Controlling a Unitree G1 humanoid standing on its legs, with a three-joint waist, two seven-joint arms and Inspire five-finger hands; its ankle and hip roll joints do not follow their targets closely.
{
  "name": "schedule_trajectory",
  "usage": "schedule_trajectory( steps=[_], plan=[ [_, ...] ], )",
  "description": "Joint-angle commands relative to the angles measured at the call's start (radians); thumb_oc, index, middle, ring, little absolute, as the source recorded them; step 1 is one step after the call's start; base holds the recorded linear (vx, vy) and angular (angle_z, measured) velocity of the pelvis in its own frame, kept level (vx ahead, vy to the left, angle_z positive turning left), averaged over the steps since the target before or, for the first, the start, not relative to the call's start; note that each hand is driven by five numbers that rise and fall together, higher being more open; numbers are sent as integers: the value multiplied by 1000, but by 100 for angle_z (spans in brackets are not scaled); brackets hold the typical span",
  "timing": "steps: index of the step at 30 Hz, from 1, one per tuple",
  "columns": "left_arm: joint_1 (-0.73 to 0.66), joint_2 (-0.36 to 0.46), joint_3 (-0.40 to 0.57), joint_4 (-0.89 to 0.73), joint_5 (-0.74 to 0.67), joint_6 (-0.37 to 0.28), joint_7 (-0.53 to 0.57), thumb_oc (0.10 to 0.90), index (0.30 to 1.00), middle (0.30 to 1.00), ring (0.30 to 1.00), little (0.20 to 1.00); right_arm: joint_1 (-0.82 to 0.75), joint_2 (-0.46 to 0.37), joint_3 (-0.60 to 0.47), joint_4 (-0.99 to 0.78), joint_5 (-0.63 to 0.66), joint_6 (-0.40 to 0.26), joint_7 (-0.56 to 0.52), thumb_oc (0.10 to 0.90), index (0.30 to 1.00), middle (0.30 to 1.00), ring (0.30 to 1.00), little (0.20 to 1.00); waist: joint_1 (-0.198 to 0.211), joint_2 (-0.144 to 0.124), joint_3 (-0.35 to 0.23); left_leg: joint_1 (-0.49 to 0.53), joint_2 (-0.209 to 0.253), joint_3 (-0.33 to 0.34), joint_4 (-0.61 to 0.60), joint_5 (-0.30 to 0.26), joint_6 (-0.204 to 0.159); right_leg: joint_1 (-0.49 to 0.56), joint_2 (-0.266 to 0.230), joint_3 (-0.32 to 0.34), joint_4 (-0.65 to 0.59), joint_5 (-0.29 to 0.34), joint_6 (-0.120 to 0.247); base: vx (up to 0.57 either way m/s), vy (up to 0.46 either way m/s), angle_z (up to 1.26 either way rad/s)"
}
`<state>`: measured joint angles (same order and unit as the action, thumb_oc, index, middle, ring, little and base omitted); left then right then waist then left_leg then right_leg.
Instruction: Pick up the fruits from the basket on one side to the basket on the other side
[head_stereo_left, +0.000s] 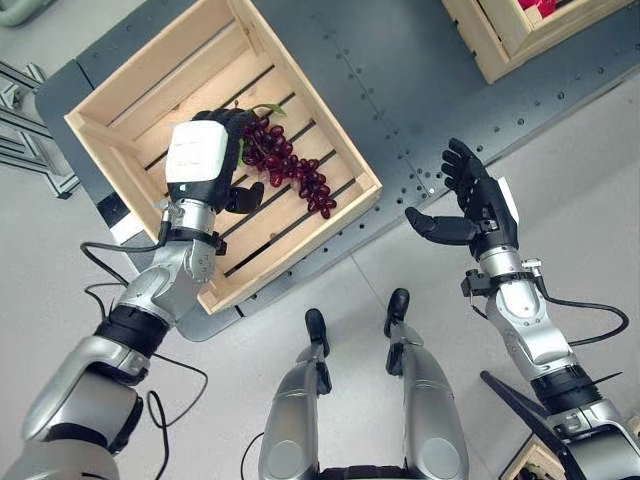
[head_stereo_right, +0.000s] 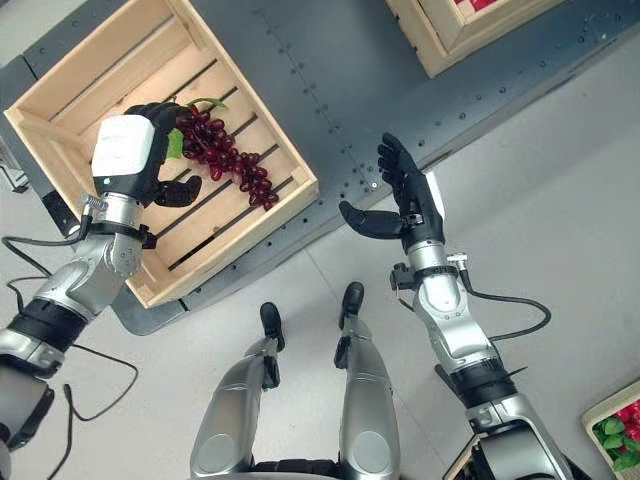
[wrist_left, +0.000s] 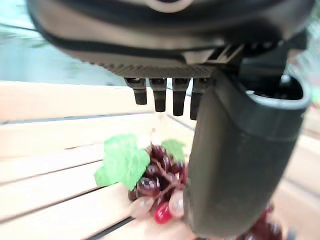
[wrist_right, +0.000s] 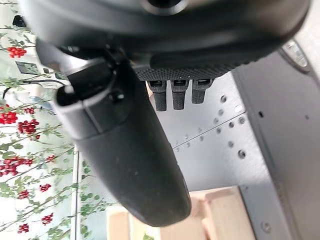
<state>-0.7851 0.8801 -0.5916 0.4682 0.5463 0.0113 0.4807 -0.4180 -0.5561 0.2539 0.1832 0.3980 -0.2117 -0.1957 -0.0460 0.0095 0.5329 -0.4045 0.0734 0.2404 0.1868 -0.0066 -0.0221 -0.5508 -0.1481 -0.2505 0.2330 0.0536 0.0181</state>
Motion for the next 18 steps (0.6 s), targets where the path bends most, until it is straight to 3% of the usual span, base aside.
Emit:
schedule_trajectory(
  steps=[1,7,10,18],
  plan=[
    [-101,125,51,-45,79,-2,5,800,900,900,900,900,-72,-72,-17,-115,6,-101,27,800,900,900,900,900,-19,-10,-13,-113,15,25,134,-7,-26,49,6,-20,150,-167,12,-19,52,-1],
    [-150,165,-19,-59,177,-55,-6,800,900,900,900,900,-76,-101,-21,-111,30,-100,42,800,900,900,900,900,-23,-16,-13,-171,29,34,226,-48,-20,-13,-18,-16,229,-187,12,-7,36,-2],
    [-201,169,-80,-33,294,-79,27,800,900,900,900,900,-71,-105,-16,-106,40,-101,48,800,900,900,900,900,-32,-24,-13,-183,45,26,290,-98,-18,-35,-33,1,303,-222,24,40,45,3],
    [-306,160,-193,34,311,-108,-78,800,900,900,900,900,-100,-120,-11,-110,67,-88,42,800,900,900,900,900,-46,-25,-13,-234,50,31,317,-101,5,-106,-37,15,346,-210,21,-5,14,-1]
  ],
)
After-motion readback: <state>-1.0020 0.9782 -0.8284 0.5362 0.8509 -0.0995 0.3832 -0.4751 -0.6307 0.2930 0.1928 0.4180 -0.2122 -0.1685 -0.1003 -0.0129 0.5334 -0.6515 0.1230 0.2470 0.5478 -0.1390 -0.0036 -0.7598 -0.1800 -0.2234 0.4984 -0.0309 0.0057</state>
